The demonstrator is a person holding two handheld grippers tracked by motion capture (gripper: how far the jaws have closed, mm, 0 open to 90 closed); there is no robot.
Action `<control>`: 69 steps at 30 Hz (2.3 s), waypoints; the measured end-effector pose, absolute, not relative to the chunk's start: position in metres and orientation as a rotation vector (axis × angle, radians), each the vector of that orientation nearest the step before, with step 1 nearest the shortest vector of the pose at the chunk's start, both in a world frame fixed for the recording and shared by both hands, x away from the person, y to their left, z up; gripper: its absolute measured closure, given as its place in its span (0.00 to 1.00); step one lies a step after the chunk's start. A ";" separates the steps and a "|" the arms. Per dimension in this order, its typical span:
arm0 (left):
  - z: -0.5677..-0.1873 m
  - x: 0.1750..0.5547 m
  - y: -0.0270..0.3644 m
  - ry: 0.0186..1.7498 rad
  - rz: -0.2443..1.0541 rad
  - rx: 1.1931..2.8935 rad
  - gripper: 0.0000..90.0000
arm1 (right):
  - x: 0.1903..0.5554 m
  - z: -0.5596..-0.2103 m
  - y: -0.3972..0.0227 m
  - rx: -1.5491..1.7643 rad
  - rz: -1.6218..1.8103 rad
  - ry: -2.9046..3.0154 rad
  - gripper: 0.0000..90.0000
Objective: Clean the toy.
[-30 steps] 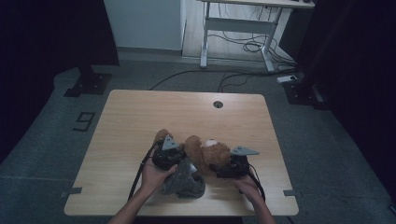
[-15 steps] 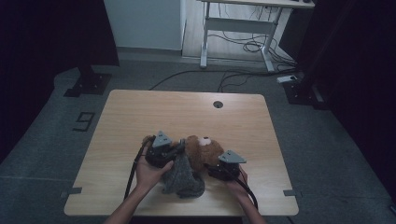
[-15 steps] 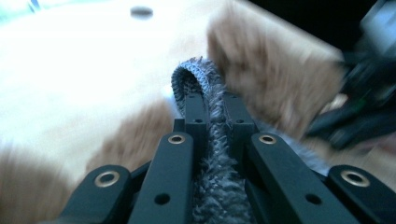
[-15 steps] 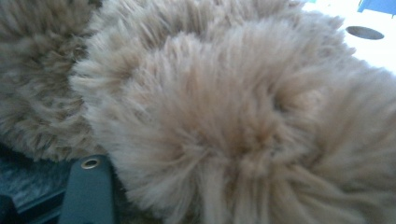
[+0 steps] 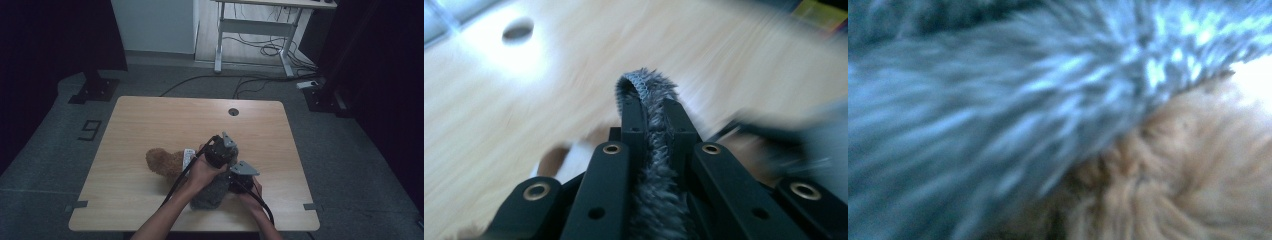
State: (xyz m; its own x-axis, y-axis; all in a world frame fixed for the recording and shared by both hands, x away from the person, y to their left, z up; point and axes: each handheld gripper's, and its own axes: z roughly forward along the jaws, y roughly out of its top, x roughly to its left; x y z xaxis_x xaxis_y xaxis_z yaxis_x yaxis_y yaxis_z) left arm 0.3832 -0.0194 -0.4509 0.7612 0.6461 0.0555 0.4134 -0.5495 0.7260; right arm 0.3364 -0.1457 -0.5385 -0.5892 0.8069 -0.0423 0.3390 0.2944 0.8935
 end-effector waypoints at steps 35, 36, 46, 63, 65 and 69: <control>-0.450 0.361 0.235 1.289 0.460 1.911 0.91 | 0.337 -0.541 -0.152 1.076 1.288 2.076 0.36; -0.446 0.361 0.231 1.267 0.458 1.905 0.91 | 0.338 -0.541 -0.152 1.080 1.289 2.074 0.36; -0.434 0.380 0.126 1.070 0.487 2.108 0.90 | 0.338 -0.542 -0.152 1.086 1.292 2.065 0.36; -0.452 0.383 -0.031 0.748 0.510 2.275 0.90 | 0.339 -0.545 -0.154 1.096 1.292 2.071 0.35; -0.452 0.384 -0.024 0.756 0.478 2.252 0.90 | 0.339 -0.545 -0.156 1.095 1.300 2.078 0.35; -0.451 0.376 -0.003 0.775 0.440 2.164 0.91 | 0.336 -0.544 -0.152 1.058 1.271 2.078 0.35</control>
